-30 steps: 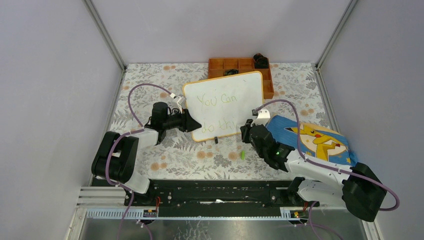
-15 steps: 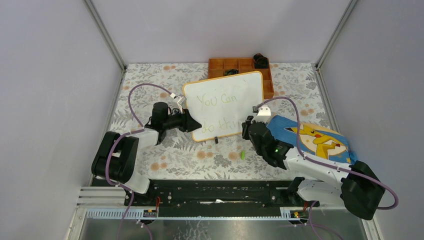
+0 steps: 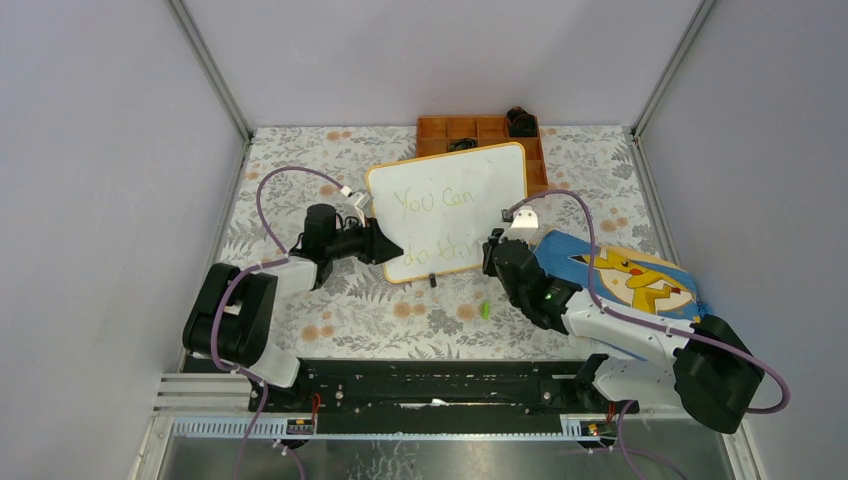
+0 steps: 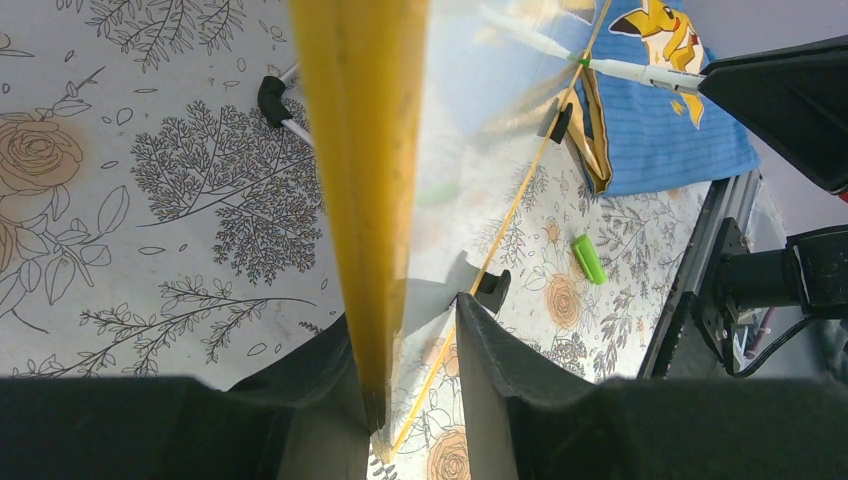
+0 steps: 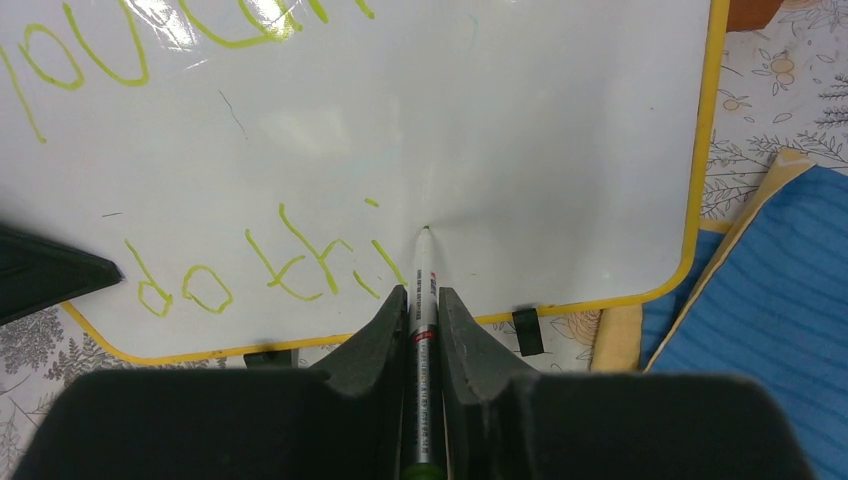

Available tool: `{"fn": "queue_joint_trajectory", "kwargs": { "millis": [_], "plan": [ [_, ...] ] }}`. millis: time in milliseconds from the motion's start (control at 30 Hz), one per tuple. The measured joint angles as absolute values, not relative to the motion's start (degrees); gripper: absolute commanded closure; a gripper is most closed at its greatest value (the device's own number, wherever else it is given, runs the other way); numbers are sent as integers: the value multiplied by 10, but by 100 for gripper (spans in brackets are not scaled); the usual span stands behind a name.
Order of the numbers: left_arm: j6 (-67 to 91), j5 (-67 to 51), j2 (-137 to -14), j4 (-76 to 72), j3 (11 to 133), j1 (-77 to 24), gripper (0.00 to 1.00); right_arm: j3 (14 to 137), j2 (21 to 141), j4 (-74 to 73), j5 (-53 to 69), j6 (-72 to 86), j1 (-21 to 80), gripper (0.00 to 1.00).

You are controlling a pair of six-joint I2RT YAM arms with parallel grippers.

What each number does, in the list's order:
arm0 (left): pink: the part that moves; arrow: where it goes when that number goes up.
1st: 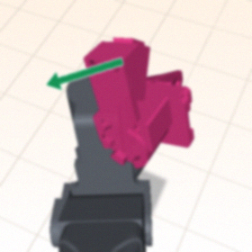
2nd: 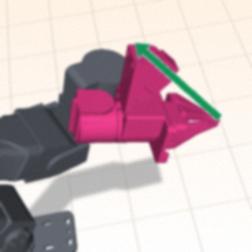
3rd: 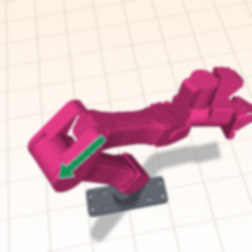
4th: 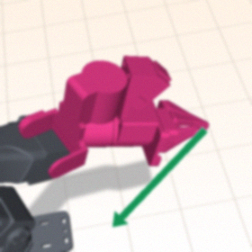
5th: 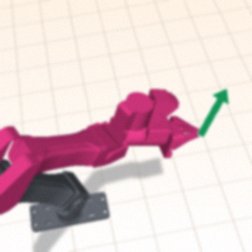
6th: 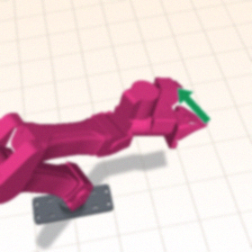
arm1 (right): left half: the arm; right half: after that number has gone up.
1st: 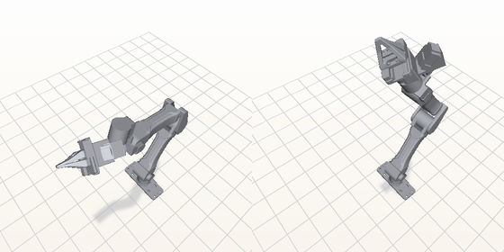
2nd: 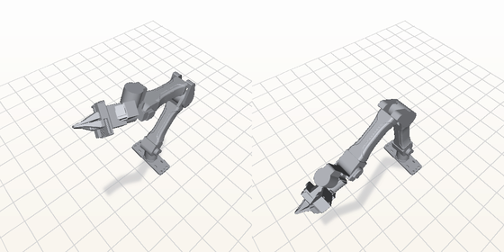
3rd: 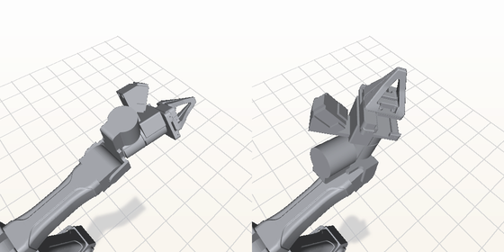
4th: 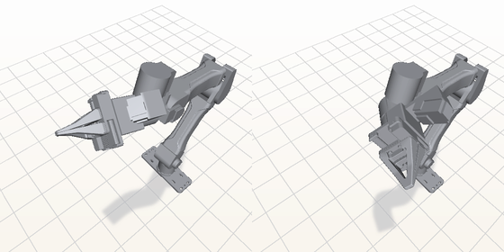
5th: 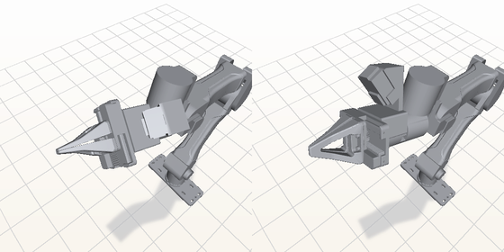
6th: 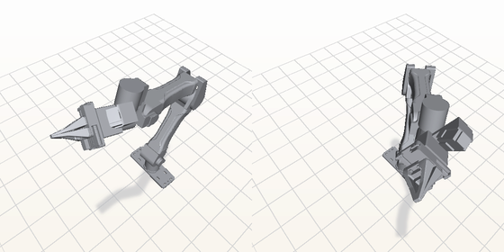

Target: Write a sentence on the whiteboard

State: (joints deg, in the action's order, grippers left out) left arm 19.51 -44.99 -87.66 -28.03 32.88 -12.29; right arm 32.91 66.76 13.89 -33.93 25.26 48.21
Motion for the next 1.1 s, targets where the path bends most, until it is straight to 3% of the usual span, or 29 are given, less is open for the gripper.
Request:
{"fn": "queue_joint_trajectory", "kwargs": {
  "millis": [1100],
  "plan": [
    [193,-446,-876,-273,331,-125,60,329,675,120,-321,258,482,100]
  ]
}}
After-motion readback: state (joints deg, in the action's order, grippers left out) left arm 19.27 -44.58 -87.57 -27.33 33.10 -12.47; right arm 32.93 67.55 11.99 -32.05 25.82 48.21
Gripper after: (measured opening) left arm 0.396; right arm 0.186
